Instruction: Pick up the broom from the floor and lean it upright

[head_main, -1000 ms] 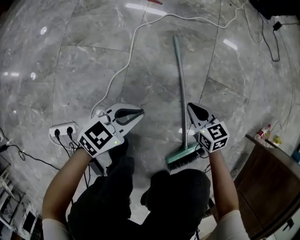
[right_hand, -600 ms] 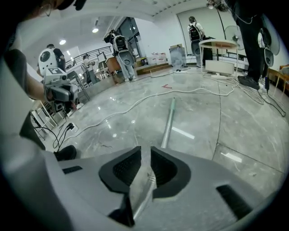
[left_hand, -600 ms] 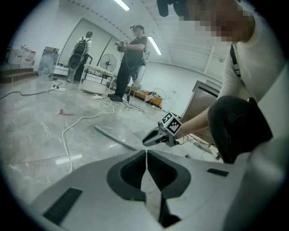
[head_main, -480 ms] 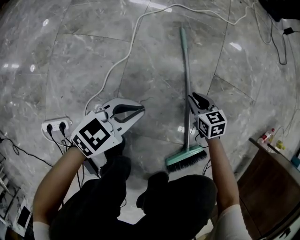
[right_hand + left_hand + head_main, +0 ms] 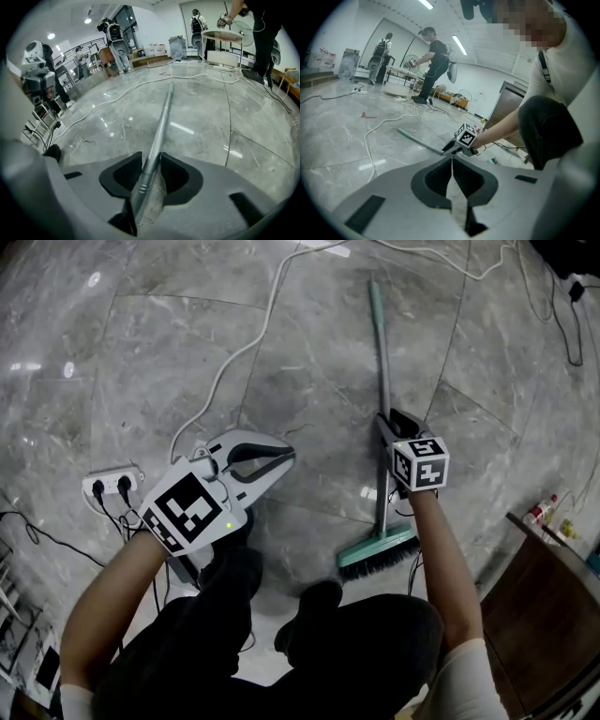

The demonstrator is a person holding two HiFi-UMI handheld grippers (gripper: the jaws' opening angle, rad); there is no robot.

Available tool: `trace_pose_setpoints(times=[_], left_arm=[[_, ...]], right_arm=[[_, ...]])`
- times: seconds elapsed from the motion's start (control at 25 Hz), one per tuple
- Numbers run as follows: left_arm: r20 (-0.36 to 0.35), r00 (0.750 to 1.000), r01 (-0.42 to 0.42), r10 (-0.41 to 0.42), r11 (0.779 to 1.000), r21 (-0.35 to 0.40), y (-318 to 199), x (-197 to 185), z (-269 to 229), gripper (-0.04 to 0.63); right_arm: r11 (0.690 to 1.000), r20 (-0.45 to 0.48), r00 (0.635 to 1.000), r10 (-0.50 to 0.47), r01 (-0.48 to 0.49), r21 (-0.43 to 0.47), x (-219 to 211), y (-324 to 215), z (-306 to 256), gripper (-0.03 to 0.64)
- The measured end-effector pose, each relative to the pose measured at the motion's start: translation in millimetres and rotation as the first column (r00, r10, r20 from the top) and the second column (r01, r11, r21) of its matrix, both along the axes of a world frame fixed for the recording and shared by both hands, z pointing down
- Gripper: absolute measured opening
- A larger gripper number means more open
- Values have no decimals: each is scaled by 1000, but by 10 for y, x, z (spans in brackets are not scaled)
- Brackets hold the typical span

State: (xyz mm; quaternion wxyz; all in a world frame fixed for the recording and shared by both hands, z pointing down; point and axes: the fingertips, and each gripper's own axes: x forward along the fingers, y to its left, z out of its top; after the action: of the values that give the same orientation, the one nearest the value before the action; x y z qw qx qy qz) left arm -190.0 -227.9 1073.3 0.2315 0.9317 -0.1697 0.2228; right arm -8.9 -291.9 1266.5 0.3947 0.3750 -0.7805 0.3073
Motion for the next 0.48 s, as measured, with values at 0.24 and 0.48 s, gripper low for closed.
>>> trace_pose_setpoints(times=[0.24,0.48], left_arm=[[8,1000,-5,5,1000,9,25,-14,12,11],[-19,999,-28,29,998,48,-123,171,-136,11]], right_arm=[[997,-44,996,77,-78,-24,14,-13,68,109],[984,37,986,162,-158,-76,78,-48,-305,84]])
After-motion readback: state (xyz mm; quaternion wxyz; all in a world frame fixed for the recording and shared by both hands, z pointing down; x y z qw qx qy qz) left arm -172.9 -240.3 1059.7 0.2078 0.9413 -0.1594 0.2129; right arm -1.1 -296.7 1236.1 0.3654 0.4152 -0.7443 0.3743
